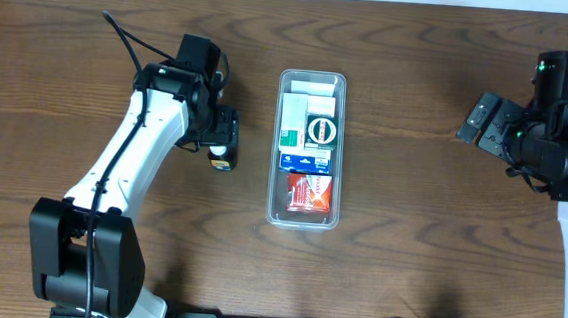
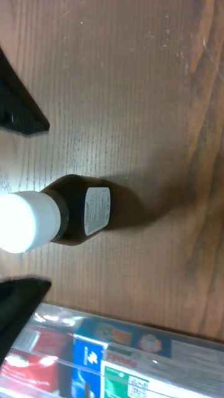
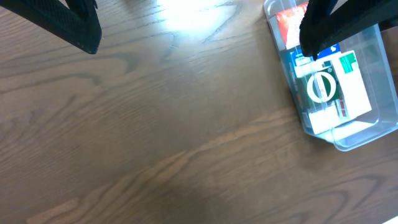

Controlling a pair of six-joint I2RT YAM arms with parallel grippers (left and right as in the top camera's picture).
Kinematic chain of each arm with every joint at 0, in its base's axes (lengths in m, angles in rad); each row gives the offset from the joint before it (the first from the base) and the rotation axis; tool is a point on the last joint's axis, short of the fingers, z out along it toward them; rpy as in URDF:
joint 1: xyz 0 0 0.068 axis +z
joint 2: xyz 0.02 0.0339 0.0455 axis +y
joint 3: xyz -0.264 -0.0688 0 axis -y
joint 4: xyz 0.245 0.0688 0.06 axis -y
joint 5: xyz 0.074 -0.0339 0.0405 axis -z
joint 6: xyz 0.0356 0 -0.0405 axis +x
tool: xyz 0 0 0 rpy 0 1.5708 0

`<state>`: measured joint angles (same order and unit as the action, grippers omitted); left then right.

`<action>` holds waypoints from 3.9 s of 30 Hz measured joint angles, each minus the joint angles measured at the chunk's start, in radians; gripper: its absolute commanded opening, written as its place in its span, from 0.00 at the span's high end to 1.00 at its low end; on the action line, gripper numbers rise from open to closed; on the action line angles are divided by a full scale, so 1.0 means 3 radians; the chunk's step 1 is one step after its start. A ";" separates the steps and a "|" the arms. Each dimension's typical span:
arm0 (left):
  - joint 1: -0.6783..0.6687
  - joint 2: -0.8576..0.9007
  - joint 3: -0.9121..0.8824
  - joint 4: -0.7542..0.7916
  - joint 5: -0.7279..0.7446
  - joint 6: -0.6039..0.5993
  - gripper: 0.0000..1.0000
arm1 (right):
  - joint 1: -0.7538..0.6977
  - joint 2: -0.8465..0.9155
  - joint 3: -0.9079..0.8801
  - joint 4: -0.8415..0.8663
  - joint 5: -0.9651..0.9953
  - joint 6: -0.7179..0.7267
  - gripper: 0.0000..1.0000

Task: Pack container
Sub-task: 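Move left gripper to the white-capped bottle and grasp it, then carry the bottle over the container beside the Panadol box, then lower the bottle into the container and open the left gripper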

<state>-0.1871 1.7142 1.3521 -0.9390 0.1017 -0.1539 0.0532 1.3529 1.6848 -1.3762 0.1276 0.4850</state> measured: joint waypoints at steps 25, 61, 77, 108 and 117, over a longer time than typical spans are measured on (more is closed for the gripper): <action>-0.0165 0.0000 -0.0003 -0.0078 -0.0014 0.0071 0.31 | 0.0000 0.0000 0.0000 0.0000 0.0000 0.0001 0.01; -0.0188 0.0084 -0.0018 -0.0226 -0.0252 0.0080 0.71 | 0.0000 0.0000 0.0000 0.0000 0.0000 0.0000 0.01; -0.1390 -0.1266 0.0099 -0.0412 -0.0276 -0.0448 0.74 | 0.0000 0.0000 0.0000 0.0000 0.0000 0.0001 0.01; -0.2438 -0.0028 0.0102 -0.0165 -0.0651 -0.2116 0.77 | 0.0000 0.0000 0.0000 0.0000 0.0000 0.0001 0.01; -0.2438 -0.0041 0.0102 -0.0197 -0.0650 -0.2173 0.78 | 0.0000 0.0000 0.0000 0.0000 0.0000 0.0000 0.01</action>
<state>-0.9184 1.7020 1.3827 -0.9981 -0.0933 -0.8059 0.0532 1.3529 1.6848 -1.3762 0.1276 0.4850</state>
